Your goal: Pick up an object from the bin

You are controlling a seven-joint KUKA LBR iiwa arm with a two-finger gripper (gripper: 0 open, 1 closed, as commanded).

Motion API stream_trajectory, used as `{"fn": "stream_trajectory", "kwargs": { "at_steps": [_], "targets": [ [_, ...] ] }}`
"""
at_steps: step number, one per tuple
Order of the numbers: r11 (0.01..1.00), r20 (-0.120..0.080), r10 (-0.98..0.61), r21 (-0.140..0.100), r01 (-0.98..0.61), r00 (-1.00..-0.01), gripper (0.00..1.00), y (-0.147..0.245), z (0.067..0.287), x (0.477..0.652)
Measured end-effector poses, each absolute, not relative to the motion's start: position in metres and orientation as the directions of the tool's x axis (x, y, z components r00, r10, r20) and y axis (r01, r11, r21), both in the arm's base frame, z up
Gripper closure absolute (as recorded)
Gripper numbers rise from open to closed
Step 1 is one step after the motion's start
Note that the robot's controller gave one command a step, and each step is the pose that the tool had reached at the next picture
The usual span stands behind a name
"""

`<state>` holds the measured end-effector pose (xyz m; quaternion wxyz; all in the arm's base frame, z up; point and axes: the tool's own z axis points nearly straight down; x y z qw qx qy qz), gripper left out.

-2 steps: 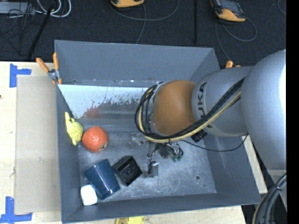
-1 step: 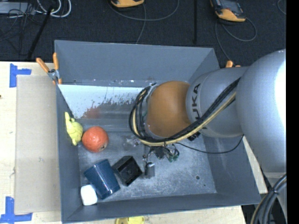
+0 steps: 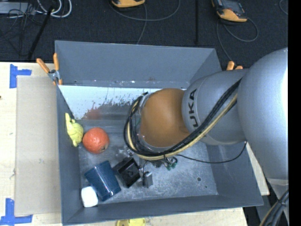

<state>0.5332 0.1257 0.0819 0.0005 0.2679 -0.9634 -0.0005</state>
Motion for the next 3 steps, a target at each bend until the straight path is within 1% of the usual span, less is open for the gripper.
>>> {"fn": "stream_trajectory", "kwargs": {
  "at_steps": [1,2,3],
  "targets": [
    [0.832,-0.005,-0.555,0.0,-0.555,-0.832,1.0,0.153,0.071,0.559],
    [0.832,-0.005,-0.555,0.001,-0.555,-0.832,1.0,0.153,0.071,0.559],
    [0.833,-0.002,-0.554,0.0,-0.554,-0.833,1.0,0.153,0.194,0.566]
  ]
}}
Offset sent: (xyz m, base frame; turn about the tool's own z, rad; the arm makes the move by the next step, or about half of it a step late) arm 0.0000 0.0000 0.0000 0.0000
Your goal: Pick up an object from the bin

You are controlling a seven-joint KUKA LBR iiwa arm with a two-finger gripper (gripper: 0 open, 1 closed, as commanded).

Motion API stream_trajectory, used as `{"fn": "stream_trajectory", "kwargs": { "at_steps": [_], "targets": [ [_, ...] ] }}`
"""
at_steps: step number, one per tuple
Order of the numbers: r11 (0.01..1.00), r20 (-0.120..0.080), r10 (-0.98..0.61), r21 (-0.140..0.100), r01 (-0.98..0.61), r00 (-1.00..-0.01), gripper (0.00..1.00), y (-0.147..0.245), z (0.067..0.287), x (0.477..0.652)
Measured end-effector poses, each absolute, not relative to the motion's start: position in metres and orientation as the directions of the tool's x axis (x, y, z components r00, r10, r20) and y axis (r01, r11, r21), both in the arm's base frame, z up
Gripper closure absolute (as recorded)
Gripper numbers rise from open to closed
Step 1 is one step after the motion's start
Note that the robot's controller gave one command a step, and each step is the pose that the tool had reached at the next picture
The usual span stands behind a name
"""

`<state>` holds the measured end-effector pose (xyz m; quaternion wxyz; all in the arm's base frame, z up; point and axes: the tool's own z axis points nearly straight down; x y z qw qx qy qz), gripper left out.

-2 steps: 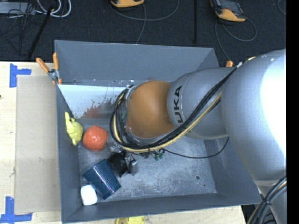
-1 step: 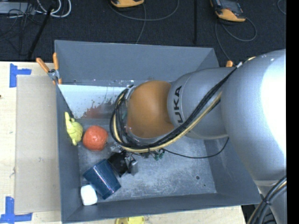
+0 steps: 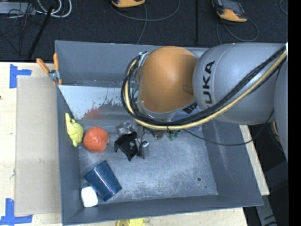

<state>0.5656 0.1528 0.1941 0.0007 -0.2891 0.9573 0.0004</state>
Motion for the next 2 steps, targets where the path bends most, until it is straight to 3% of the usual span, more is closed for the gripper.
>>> {"fn": "stream_trajectory", "kwargs": {
  "at_steps": [1,2],
  "targets": [
    [0.833,-0.001,-0.553,0.001,-0.553,-0.833,1.0,0.153,0.194,0.566],
    [0.829,0.003,-0.559,0.002,-0.559,-0.829,1.0,0.146,0.248,0.568]
  ]
}}
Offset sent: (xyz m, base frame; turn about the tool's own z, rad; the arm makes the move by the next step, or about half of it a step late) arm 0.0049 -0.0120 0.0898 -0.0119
